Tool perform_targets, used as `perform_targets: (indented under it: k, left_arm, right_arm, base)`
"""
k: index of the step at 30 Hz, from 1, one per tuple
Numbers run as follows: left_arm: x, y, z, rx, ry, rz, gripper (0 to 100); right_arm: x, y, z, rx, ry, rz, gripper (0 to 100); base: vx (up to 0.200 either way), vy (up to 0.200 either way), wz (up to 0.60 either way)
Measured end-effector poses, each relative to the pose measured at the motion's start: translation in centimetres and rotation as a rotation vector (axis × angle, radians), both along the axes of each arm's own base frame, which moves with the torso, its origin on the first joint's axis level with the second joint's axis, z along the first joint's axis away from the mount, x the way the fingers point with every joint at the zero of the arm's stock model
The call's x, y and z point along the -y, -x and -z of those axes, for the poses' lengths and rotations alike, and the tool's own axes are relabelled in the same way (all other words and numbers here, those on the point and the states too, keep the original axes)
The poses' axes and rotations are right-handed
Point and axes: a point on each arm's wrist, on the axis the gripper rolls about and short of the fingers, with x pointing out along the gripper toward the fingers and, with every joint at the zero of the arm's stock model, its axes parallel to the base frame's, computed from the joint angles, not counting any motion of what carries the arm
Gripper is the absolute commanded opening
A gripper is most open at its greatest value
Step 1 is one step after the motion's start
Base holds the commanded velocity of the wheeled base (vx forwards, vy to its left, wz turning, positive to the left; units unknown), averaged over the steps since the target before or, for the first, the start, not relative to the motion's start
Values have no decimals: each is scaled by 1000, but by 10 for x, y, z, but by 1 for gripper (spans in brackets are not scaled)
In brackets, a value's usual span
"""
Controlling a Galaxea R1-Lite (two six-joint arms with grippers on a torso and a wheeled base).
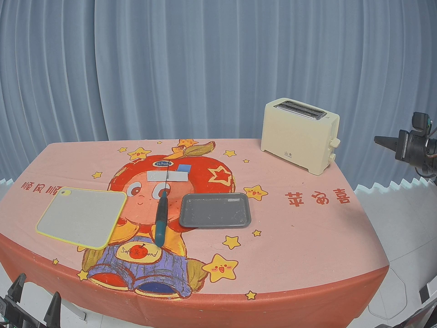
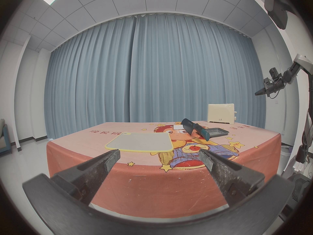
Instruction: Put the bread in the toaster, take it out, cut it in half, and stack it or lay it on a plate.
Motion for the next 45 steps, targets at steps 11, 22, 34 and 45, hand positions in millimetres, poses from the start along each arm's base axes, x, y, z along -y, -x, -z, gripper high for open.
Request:
perform_targets:
  k: [11, 22, 34, 45]
  left_arm:
    - [0, 0, 0, 0, 0, 0, 100]
    - [0, 0, 0, 0, 0, 0, 100]
    - [0, 0, 0, 0, 0, 0, 100]
    - [0, 0, 0, 0, 0, 0, 100]
  right_arm:
    - [1, -49, 33, -25, 88, -29, 0]
    - [-2, -81, 60, -60, 72, -27, 0]
    - [-1, -104, 73, -89, 61, -26, 0]
    - [2, -128, 82, -109, 17, 3, 0]
  base:
    - [0, 0, 0]
    - [0, 0, 0]
    - [0, 0, 0]
    - [0, 0, 0]
